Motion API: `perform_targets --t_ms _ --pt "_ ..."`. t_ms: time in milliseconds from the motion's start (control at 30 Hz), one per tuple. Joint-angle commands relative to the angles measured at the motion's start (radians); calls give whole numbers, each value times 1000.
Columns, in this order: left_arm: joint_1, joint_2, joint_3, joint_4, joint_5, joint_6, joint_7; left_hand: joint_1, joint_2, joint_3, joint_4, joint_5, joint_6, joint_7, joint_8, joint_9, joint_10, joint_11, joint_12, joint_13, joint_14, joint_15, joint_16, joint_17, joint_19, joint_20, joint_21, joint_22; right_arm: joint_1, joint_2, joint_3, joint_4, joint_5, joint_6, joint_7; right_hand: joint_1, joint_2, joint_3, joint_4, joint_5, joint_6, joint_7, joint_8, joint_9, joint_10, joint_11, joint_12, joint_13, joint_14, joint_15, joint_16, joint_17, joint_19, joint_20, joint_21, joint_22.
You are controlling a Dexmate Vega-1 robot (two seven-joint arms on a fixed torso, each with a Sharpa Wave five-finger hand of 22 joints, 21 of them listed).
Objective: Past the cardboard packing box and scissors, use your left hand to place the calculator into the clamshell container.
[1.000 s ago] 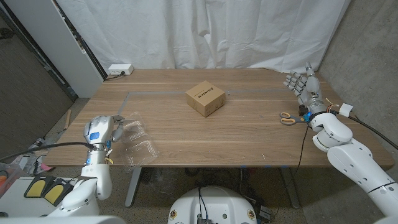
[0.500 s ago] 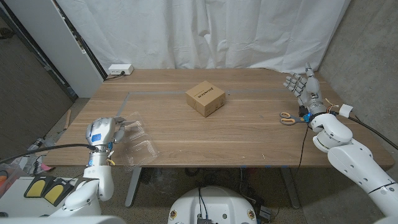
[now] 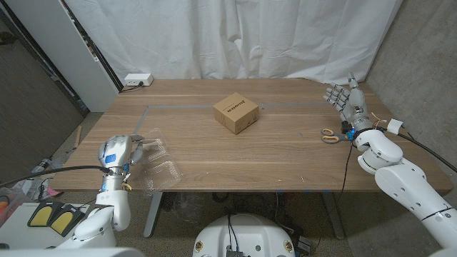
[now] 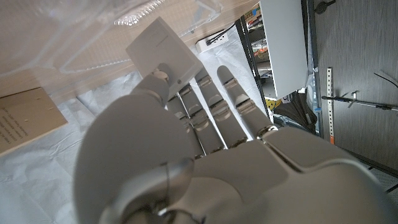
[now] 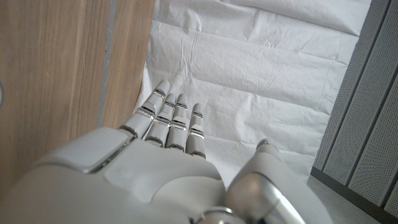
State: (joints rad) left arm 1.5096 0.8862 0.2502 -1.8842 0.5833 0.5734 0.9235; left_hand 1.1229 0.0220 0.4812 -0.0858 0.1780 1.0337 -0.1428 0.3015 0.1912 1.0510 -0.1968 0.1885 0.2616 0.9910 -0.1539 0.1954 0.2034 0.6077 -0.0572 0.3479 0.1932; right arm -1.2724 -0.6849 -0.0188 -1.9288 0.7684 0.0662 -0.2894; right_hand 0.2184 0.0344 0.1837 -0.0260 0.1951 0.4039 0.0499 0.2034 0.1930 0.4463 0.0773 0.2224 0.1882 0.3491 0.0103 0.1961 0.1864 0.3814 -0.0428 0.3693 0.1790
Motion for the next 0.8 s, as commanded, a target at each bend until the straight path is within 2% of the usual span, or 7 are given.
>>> perform_targets --t_ms 33,500,800 --pt "-15 14 18 12 -15 4 5 7 8 9 -1 3 24 11 -4 5 -16 0 -1 2 -17 -69 -7 4 -13 -98 -1 4 11 -2 -11 1 0 -8 -7 -3 8 -3 0 0 10 -2 -3 2 9 3 -2 2 10 0 -1 3 8 -10 -3 4" --pt "-6 45 8 -5 -31 5 -3 -34 -16 -7 13 -2 -49 2 -20 10 -92 -3 -6 -3 -89 -63 -11 -1 -53 -81 -15 2 14 -4 -14 -6 -7 -9 -16 -2 8 -4 -2 0 11 -4 -3 2 10 4 -2 2 11 -2 -1 3 9 -9 -7 4" --pt "-3 54 6 -6 -38 -5 -6 -64 -37 -24 23 -3 -58 -2 -20 10 -116 -4 -7 -8 -113 -56 -11 -6 -53 -81 -16 0 12 -3 -14 -8 -8 -8 -18 -1 9 -3 -3 0 10 -4 -3 2 12 3 -1 2 11 -2 -1 3 10 -9 -9 4"
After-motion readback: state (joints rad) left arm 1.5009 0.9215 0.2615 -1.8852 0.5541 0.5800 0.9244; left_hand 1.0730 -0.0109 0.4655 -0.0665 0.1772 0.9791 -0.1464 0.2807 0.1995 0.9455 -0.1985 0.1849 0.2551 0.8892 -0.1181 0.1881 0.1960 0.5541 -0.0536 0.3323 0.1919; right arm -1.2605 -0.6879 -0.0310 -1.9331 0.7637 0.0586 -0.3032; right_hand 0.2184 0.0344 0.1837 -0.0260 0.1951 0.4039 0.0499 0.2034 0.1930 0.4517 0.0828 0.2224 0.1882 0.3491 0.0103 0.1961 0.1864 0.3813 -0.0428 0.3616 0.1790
